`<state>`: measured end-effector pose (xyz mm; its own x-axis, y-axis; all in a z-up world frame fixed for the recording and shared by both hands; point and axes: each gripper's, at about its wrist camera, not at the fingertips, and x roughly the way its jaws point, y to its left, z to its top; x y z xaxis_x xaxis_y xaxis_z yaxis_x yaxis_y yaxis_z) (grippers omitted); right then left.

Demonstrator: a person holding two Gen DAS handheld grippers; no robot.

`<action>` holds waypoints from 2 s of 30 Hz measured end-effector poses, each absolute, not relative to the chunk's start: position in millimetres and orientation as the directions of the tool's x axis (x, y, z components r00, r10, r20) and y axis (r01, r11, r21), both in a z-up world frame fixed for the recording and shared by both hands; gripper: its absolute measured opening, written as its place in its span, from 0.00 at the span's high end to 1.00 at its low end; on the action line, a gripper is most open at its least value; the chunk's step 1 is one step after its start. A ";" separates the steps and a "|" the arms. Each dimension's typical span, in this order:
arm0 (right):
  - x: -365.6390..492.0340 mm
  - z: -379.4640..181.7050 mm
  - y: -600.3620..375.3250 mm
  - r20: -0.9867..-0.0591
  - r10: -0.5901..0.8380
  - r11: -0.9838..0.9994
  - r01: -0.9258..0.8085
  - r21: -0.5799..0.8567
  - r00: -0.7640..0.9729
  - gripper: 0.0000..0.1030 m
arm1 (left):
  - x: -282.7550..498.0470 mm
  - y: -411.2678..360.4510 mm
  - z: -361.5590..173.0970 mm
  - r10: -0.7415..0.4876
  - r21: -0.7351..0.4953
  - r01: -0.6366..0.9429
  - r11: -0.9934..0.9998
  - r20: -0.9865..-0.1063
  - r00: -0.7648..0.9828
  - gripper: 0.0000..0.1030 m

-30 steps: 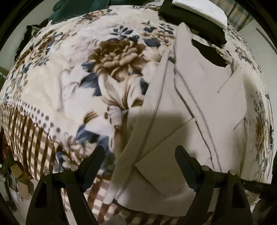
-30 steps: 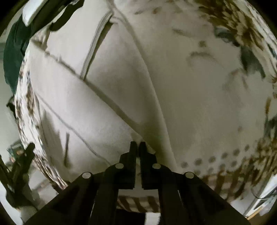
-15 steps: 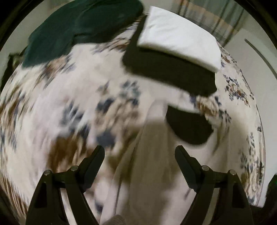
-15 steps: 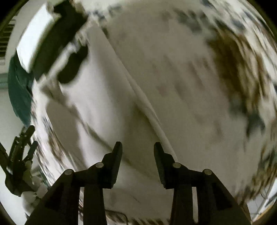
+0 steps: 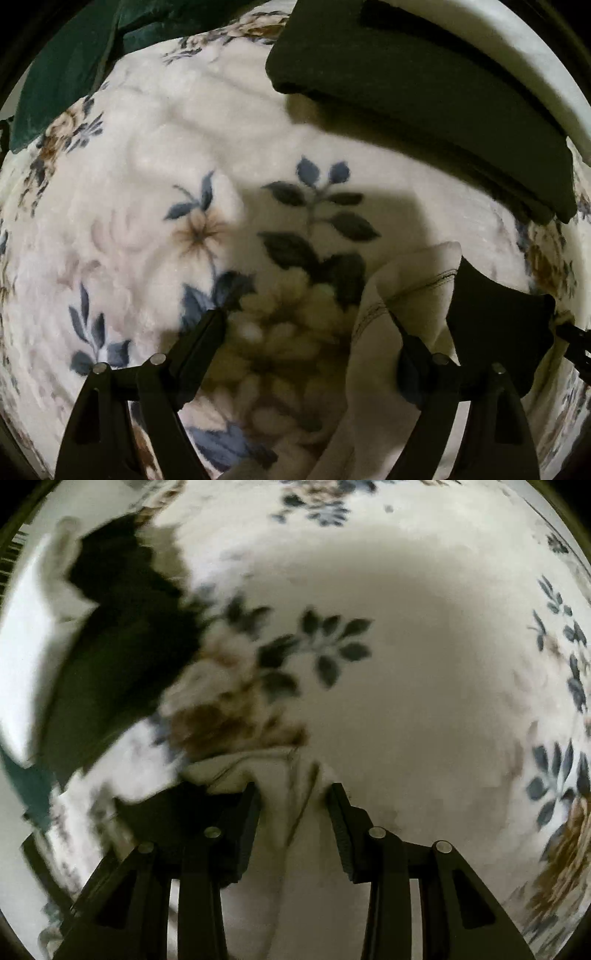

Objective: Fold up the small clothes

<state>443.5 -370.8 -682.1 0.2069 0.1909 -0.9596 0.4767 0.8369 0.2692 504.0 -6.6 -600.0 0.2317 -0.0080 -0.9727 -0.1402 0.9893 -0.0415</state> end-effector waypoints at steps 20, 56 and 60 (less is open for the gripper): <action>210.0 -638.2 -418.9 -0.938 0.342 0.887 0.347 0.305 -0.049 0.53 | 252.9 40.2 -492.7 -0.057 -0.094 -0.169 0.981 -0.976 0.211 0.18; 140.6 -669.9 -420.6 -0.821 0.564 0.684 0.508 0.524 0.089 0.96 | 250.5 23.3 -515.8 -0.381 -0.414 -0.197 0.889 -0.906 0.185 0.95; 201.8 -658.3 -427.9 -0.798 0.572 0.636 0.512 0.578 0.191 0.95 | 295.2 22.0 -530.3 -0.359 -0.413 -0.225 0.882 -0.900 0.245 0.90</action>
